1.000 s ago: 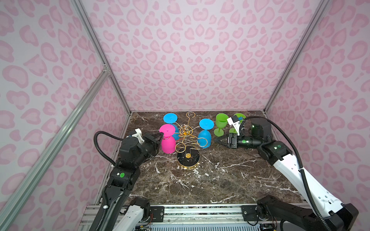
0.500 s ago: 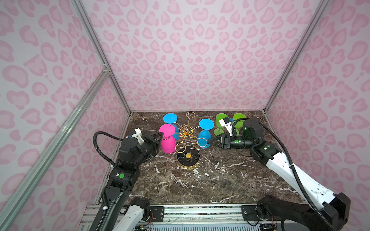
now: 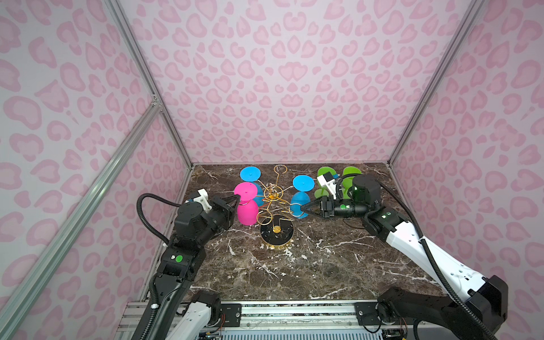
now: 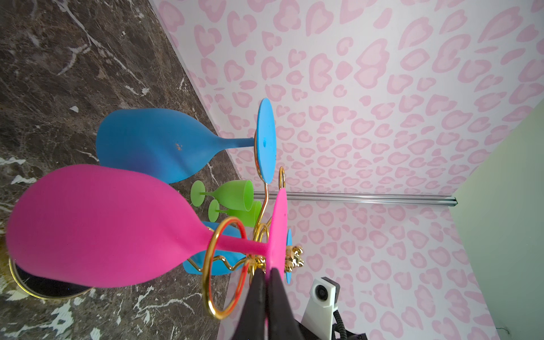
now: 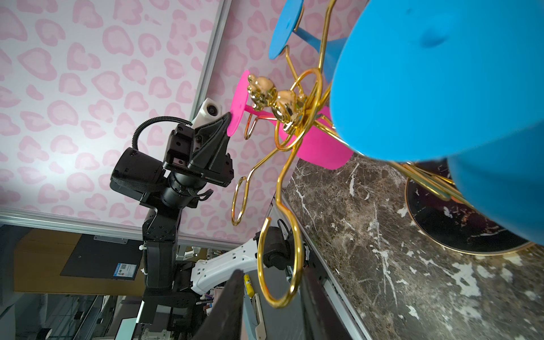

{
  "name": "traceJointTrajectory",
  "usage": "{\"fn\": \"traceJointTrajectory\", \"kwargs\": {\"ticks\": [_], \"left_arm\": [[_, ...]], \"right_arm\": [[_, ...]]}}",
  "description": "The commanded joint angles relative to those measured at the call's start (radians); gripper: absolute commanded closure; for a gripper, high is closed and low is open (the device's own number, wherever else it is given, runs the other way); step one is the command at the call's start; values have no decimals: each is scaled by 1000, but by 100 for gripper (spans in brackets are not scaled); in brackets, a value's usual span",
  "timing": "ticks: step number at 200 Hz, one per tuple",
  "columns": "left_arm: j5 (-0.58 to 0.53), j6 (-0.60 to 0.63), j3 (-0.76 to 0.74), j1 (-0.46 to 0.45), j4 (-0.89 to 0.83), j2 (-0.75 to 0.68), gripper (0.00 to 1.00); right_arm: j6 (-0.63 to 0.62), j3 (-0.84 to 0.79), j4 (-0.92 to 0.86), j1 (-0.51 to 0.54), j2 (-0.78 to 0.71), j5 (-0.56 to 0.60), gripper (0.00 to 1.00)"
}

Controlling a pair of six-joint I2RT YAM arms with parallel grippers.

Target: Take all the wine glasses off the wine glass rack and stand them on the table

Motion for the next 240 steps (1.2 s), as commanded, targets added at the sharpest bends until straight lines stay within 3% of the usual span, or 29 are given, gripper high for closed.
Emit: {"fn": "traceJointTrajectory", "kwargs": {"ticks": [1, 77, 145, 240], "left_arm": [[-1, 8, 8, 2, 62, -1, 97], [-2, 8, 4, 2, 60, -4, 97], [2, 8, 8, 2, 66, 2, 97], [34, 26, 32, 2, 76, 34, 97]], "right_arm": [[6, -3, 37, 7, 7, -11, 68], [6, 1, 39, 23, 28, -2, 68], [8, 8, 38, 26, 44, -2, 88], [-9, 30, 4, 25, 50, 4, 95]]}}
